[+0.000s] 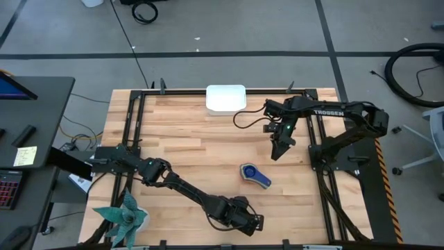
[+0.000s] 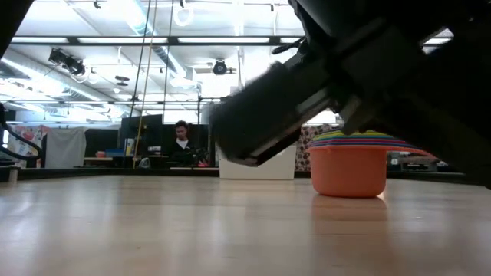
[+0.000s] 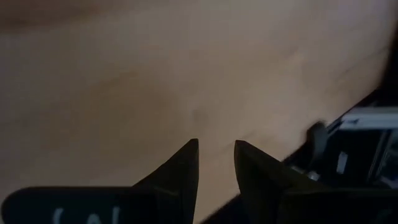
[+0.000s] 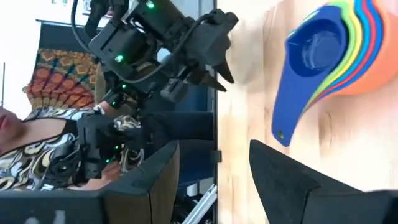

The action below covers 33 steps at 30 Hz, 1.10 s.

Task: Nest measuring cups in basket
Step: Put the stacked measuring cups into the white bin

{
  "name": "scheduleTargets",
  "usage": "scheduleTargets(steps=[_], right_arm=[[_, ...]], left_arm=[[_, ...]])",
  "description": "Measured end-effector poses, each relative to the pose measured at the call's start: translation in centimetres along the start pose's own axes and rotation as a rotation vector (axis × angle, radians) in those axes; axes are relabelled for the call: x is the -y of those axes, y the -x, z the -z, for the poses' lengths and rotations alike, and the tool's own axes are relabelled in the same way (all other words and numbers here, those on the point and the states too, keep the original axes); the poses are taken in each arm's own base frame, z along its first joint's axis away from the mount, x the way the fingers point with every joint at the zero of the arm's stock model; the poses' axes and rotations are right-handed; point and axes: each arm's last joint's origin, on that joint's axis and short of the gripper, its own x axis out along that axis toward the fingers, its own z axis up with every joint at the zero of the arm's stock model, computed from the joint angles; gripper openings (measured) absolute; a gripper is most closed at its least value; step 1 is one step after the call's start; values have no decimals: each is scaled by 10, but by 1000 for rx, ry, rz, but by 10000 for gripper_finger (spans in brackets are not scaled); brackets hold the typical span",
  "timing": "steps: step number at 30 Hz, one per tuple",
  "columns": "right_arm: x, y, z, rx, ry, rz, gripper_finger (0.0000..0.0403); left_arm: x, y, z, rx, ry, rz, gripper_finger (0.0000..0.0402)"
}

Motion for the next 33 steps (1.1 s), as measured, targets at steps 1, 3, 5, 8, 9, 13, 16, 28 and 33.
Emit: scheduleTargets(steps=[1,3,5,8,9,13,16,28,33], right_arm=[[0,1,0,2,1,-1,199],[0,2,0,11,-1,-24,199],[-1,3,0,21,-9,-67,199],[-6,5,3,37,-16,-155,199],[-9,6,4,42,-9,-185,199],[-24,10,12,65,30,-279,199],[-37,15,19,81,79,-303,199],[-74,27,44,125,281,-291,199],[-77,26,46,116,297,-295,199]], left_arm=[[0,0,-1,32,-6,10,107],[3,0,-3,74,-1,38,107],[7,-1,-8,79,7,72,107],[14,-2,-18,86,-3,113,107],[15,-2,-21,95,-5,121,107],[19,-3,-39,147,43,131,107],[22,-5,-47,79,48,123,107],[39,-2,-53,23,120,275,8],[38,2,-34,175,184,354,4]])
